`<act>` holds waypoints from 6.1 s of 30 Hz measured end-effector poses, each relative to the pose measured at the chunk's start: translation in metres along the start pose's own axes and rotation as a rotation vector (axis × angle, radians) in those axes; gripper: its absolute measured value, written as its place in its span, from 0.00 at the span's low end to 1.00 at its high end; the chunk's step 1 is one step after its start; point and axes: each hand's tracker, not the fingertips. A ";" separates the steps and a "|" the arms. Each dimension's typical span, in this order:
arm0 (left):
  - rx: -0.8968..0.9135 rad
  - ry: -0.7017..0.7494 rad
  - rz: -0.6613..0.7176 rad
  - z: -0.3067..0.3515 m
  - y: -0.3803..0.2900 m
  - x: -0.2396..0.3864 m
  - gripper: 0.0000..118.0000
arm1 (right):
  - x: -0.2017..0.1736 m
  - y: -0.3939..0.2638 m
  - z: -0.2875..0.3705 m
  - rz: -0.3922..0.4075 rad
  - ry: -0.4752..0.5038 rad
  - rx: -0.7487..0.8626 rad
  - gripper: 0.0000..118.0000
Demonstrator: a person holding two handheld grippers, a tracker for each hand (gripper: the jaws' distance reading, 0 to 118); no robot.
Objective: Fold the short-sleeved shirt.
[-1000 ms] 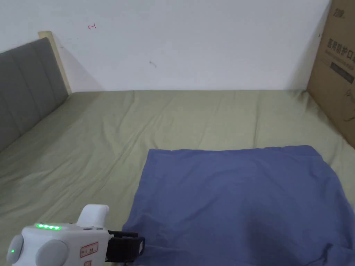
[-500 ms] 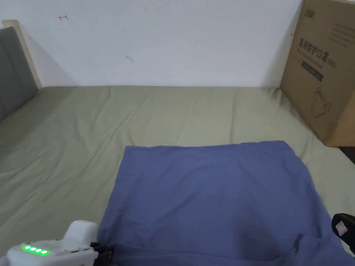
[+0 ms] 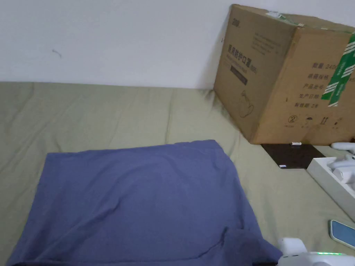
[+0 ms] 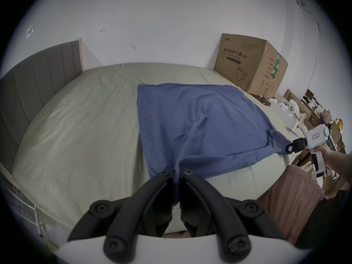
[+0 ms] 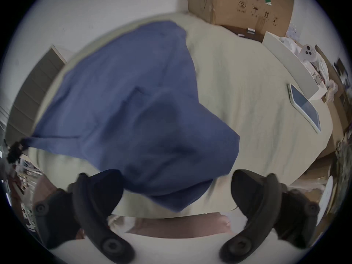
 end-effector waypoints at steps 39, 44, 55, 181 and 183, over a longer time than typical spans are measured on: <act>-0.212 0.137 -0.143 -0.148 0.124 -0.036 0.06 | -0.036 0.246 0.002 0.090 0.060 -0.152 0.03; -0.186 0.163 -0.059 -0.170 0.118 -0.039 1.00 | -0.041 0.251 -0.034 -0.011 -0.084 0.105 0.99; 0.182 0.171 0.069 -0.051 0.078 -0.006 0.02 | -0.033 0.104 0.077 -0.074 0.163 0.710 0.69; -0.342 0.146 -0.057 -0.303 0.138 -0.108 0.97 | -0.072 0.122 0.094 -0.091 0.349 0.577 0.09; -0.348 0.148 -0.046 -0.307 0.140 -0.106 0.97 | -0.071 0.122 0.094 -0.095 0.343 0.572 0.09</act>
